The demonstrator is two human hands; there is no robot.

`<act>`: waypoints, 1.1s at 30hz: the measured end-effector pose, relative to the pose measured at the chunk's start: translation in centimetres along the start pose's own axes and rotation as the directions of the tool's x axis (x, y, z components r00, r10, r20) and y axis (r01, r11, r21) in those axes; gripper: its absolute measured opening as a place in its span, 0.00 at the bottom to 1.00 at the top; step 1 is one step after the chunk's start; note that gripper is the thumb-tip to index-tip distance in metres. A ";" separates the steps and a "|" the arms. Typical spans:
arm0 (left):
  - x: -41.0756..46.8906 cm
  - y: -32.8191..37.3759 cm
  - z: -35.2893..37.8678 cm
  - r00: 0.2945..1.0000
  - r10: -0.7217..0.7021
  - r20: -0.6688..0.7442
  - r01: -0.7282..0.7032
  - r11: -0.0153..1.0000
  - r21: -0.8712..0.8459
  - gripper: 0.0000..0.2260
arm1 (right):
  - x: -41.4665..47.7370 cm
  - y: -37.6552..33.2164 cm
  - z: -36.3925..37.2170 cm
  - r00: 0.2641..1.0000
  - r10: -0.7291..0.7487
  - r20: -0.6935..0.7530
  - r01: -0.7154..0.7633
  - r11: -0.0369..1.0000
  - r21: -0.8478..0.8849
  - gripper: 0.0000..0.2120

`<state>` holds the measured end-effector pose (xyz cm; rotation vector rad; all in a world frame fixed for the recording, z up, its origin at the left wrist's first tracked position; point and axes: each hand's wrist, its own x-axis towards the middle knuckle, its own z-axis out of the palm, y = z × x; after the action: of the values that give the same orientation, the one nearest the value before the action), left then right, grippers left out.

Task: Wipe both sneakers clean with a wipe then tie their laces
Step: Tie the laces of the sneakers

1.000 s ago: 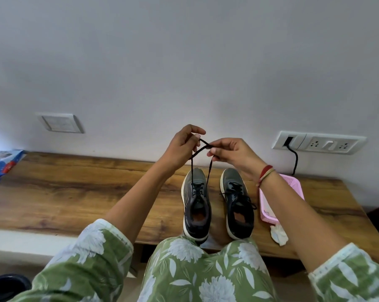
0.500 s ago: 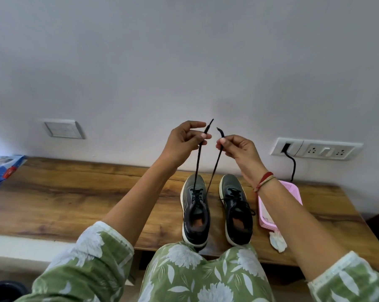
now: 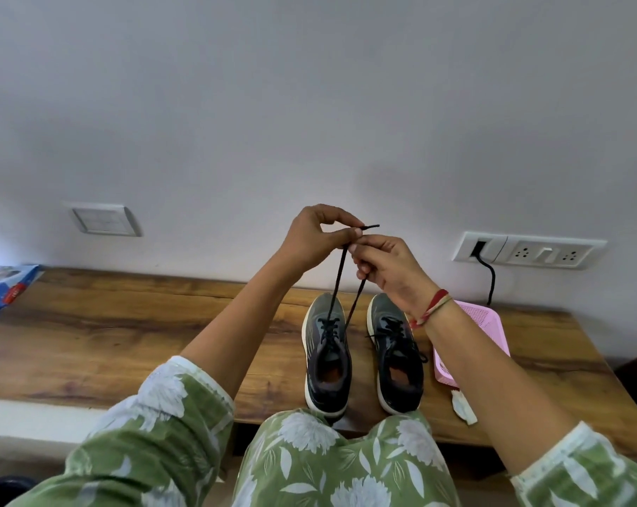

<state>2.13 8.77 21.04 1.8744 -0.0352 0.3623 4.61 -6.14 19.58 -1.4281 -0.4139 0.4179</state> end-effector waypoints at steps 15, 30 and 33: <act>-2.9 -3.6 -1.0 0.888 -0.376 0.263 0.425 0.890 -0.166 0.22 | 0.3 0.4 -2.7 0.946 -0.109 0.305 0.289 0.705 -0.648 0.02; -2.7 -5.2 -0.9 0.975 -0.217 0.039 0.220 0.970 -0.101 0.05 | 1.0 3.8 -0.5 0.947 -0.285 -0.149 0.245 0.940 -0.239 0.07; -2.6 -6.1 -1.4 0.949 -0.294 -0.116 0.282 0.953 -0.110 0.06 | 1.0 4.4 -1.0 0.988 0.003 -0.152 0.036 0.967 0.252 0.04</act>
<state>0.61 11.73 15.09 1.7298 0.3046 0.2752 5.87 -6.02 15.12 -1.1957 -0.2388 0.3333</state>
